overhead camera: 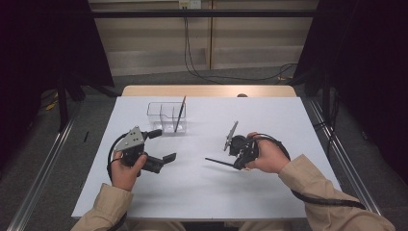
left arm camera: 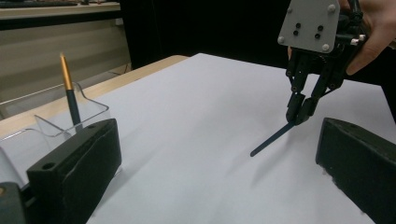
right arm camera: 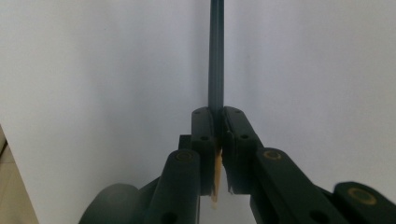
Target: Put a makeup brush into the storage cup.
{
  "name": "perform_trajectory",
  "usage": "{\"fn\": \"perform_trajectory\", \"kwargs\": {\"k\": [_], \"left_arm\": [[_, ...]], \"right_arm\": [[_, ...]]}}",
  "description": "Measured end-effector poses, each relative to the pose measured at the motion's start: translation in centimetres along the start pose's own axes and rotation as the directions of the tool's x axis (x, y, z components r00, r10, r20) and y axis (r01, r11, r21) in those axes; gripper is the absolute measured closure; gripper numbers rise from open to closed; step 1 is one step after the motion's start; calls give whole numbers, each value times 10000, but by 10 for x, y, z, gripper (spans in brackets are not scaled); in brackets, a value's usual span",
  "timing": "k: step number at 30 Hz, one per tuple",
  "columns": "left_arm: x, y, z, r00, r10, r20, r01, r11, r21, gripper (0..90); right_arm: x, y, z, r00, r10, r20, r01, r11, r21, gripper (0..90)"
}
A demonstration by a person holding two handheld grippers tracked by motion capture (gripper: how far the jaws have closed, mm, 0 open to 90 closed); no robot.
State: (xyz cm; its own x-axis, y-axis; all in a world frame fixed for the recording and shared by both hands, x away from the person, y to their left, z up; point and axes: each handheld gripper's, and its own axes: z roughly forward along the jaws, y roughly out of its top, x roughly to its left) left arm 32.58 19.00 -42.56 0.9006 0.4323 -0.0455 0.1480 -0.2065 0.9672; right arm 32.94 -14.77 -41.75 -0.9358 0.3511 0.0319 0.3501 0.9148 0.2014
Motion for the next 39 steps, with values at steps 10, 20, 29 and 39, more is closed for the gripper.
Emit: {"fn": "perform_trajectory", "kwargs": {"k": [10, 20, 29, 39], "left_arm": [[-2, 9, 13, 9990, 137, 418, -147, 9996, 234, 0], [-5, 11, 25, 9969, 142, 773, -182, 9985, 518, 0], [-9, 16, 36, 9932, 237, 1138, -314, 9973, 666, 0], [-12, 15, 44, 9899, 301, 1383, -410, 9962, 765, 0]], "right_arm": [[2, 2, -1, 9997, -247, 15, 247, 9997, -40, 836], [1, 6, -6, 9990, -444, 12, 444, 9988, -191, 836], [3, 8, -6, 9983, -590, -34, 589, 9981, -202, 836], [11, 18, -9, 9949, -1002, -100, 998, 9944, -362, 836]]}}
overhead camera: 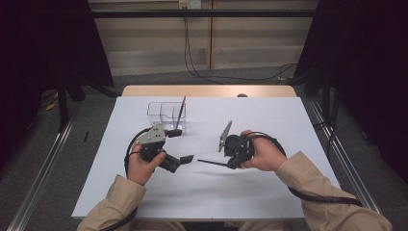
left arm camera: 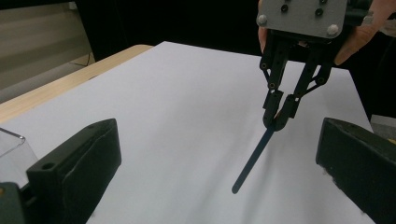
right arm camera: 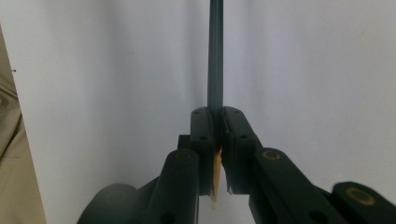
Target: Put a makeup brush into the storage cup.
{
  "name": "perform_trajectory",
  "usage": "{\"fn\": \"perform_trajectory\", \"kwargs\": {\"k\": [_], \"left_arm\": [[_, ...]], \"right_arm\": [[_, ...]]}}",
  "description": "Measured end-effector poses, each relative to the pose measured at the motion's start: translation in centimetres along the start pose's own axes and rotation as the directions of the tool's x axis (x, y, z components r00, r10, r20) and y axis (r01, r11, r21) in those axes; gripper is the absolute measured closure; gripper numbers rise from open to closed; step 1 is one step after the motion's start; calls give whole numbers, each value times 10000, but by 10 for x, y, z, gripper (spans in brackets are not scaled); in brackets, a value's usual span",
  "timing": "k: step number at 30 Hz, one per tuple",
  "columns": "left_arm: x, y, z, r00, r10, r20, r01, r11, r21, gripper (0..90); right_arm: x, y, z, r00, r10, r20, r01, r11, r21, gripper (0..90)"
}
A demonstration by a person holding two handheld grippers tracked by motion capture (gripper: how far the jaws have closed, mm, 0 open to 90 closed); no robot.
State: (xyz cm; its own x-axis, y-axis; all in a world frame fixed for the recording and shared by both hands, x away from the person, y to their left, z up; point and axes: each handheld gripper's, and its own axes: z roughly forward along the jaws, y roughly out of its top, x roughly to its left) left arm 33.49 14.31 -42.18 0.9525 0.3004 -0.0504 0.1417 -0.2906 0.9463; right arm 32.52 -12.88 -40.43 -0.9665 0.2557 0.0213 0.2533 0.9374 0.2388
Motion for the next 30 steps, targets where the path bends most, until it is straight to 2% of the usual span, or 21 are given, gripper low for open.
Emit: {"fn": "perform_trajectory", "kwargs": {"k": [3, 9, 11, 14, 16, 21, 23, 25, 30], "left_arm": [[-2, 1, 2, 9999, 136, 32, -137, 9998, 133, 0], [-3, 3, 5, 9990, 277, 360, -298, 9977, 607, 0], [-4, 4, 8, 9983, 278, 514, -324, 9953, 908, 0], [-6, 5, 11, 9968, 404, 697, -503, 9878, 1474, 0], [-6, 6, 14, 9965, 121, 829, -255, 9865, 1616, 0], [-6, 11, 18, 9958, -85, 909, -103, 9789, 2039, 0], [-7, 12, 19, 9961, -29, 878, -183, 9707, 2397, 0], [-7, 13, 21, 9953, 86, 968, -364, 9566, 2893, 3], [-9, 17, 22, 9931, 497, 1066, -849, 9300, 3575, 111]], "right_arm": [[1, 3, 0, 9999, -148, 12, 148, 9999, -71, 836], [5, 8, 1, 9995, -291, -110, 291, 9996, -16, 836], [5, 9, 2, 9992, -381, -91, 381, 9993, -22, 836], [6, 11, 1, 9991, -405, -97, 405, 9992, -68, 836], [7, 13, 1, 9992, -382, -139, 381, 9992, -97, 836], [8, 16, 3, 9985, -521, -145, 520, 9986, -75, 836], [8, 17, 3, 9984, -549, -140, 548, 9985, -77, 835], [8, 17, 4, 9988, -460, -156, 460, 9989, -4, 835], [9, 19, 4, 9982, -580, -166, 580, 9983, -18, 835]]}}
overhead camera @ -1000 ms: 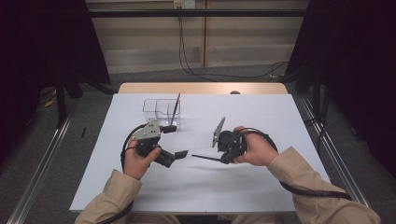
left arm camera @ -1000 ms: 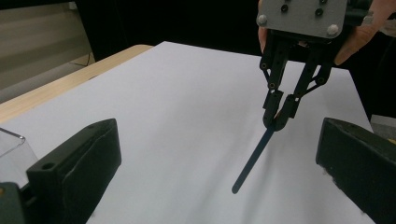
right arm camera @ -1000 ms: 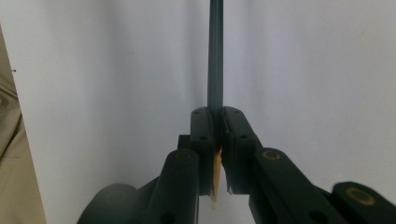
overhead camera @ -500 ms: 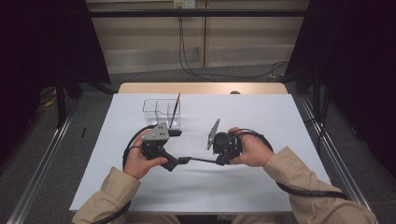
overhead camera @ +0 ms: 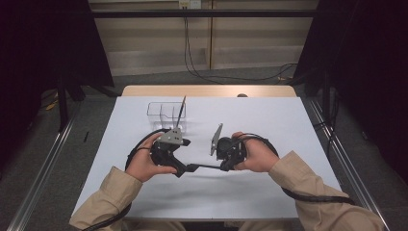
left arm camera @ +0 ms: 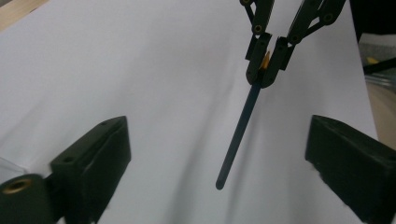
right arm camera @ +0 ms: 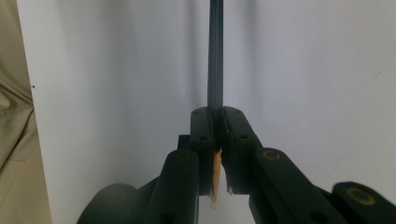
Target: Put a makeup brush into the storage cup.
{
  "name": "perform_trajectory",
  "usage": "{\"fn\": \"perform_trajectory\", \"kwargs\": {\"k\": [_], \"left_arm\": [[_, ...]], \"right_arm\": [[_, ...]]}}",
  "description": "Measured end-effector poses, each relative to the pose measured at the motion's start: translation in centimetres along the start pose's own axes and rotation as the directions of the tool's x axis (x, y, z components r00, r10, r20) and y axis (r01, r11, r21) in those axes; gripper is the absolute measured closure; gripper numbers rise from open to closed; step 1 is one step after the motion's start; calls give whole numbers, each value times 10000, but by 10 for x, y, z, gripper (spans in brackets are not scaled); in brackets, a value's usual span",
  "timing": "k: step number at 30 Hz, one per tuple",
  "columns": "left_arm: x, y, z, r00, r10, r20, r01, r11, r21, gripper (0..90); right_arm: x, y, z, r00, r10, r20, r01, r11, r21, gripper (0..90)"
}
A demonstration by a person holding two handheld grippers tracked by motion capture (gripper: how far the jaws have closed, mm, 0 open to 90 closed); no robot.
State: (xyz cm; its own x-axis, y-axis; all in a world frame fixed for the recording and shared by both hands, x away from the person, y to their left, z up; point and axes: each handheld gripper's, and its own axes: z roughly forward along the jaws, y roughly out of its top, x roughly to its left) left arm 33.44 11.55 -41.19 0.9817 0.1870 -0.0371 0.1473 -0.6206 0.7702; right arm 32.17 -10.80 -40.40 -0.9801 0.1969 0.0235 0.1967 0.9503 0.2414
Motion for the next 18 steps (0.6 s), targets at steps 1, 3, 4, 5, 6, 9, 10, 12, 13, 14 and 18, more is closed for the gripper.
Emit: {"fn": "perform_trajectory", "kwargs": {"k": [1, 3, 4, 5, 6, 9, 10, 12, 13, 14, 18], "left_arm": [[-1, 1, 0, 10000, 81, 0, -81, 9999, 141, 125], [-1, 4, 2, 9998, 180, 97, -184, 9985, 520, 193], [-1, 5, 2, 9997, 156, 182, -169, 9970, 753, 202], [-1, 6, 2, 9996, 217, 183, -234, 9949, 977, 234], [0, 7, 3, 9995, 271, 146, -286, 9931, 1140, 243], [-1, 9, 5, 9986, 455, 282, -491, 9881, 1459, 324], [-1, 10, 6, 9981, 528, 311, -570, 9865, 1535, 339], [-1, 12, 8, 9973, 644, 342, -693, 9833, 1685, 392], [0, 13, 8, 9971, 675, 348, -726, 9816, 1767, 405], [1, 14, 9, 9970, 708, 313, -753, 9805, 1817, 415], [1, 15, 13, 9953, 799, 545, -899, 9720, 2171, 482]], "right_arm": [[0, 0, 0, 10000, -33, -8, 33, 10000, 36, 836], [1, 1, -1, 10000, -42, -3, 42, 10000, -19, 835], [0, 1, -1, 9999, -121, -13, 121, 9999, -23, 835], [1, 1, -1, 9999, -166, -3, 166, 9998, -62, 836], [1, 2, -1, 10000, -88, -38, 88, 9999, -94, 836], [2, 2, -3, 9999, -141, -56, 141, 9998, -106, 836], [2, 1, -3, 9999, -132, -42, 131, 9998, -123, 836], [1, 1, -4, 10000, -71, -34, 70, 9999, -121, 836], [1, 1, -4, 10000, -64, -72, 63, 9999, -147, 836], [1, 1, -4, 9999, -86, -79, 85, 9998, -184, 836], [2, 1, -5, 9998, -129, -120, 127, 9998, -171, 835]]}}
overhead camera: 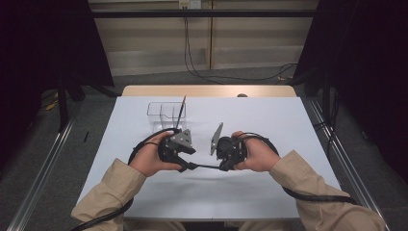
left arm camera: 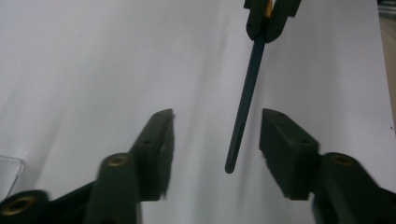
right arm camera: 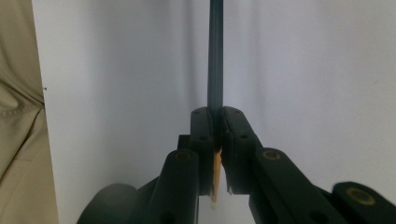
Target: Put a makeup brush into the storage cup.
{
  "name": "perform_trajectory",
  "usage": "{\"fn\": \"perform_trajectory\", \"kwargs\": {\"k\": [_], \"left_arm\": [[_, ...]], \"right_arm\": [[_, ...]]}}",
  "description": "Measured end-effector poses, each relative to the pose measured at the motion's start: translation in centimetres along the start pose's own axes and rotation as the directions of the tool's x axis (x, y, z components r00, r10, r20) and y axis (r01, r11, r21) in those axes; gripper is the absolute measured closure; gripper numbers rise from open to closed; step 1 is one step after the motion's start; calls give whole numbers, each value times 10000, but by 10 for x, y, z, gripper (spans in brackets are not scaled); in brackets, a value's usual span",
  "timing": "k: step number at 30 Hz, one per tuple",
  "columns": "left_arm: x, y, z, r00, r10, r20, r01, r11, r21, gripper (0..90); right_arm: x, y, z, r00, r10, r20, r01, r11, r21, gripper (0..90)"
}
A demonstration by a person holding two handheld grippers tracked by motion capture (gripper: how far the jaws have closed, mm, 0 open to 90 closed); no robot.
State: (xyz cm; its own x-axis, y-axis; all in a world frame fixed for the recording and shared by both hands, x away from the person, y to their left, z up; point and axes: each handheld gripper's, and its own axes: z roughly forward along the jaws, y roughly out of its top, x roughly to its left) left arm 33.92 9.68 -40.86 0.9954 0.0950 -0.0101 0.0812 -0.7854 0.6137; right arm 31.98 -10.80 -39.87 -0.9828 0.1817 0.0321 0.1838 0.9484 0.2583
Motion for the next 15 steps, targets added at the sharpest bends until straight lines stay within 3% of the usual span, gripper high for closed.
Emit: {"fn": "perform_trajectory", "kwargs": {"k": [8, 15], "left_arm": [[-2, 3, 8, 9987, 458, 239, -466, 9983, 349, 601], [-3, 3, 9, 9986, 373, 362, -385, 9988, 314, 764]], "right_arm": [[0, 1, 0, 9999, -77, 71, 78, 9999, -76, 836], [-1, 0, -3, 9999, -15, 131, 19, 9997, -235, 836]]}}
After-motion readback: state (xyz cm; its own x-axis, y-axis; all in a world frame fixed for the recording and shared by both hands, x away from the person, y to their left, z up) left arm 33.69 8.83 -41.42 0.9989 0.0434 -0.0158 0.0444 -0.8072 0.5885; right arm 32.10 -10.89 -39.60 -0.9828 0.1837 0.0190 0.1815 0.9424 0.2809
